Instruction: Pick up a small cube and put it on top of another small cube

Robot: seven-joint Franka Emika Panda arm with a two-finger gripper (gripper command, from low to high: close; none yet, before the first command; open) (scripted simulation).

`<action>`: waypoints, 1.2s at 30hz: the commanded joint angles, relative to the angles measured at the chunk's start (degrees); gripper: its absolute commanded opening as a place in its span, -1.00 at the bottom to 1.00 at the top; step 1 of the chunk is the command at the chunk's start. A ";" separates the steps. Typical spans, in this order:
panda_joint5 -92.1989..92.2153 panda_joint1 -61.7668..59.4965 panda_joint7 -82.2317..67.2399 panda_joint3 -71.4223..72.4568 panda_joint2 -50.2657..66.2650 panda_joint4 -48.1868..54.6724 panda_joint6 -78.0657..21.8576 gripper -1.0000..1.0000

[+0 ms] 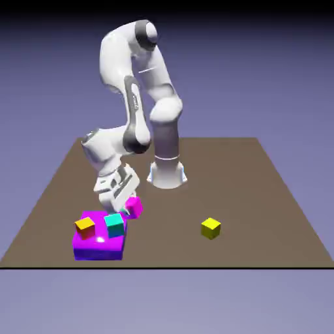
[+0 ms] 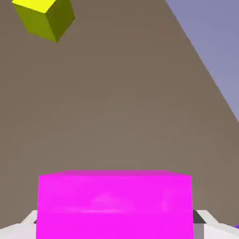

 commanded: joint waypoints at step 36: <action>-81.64 37.44 -72.94 7.59 -41.54 5.68 -40.05 -1.00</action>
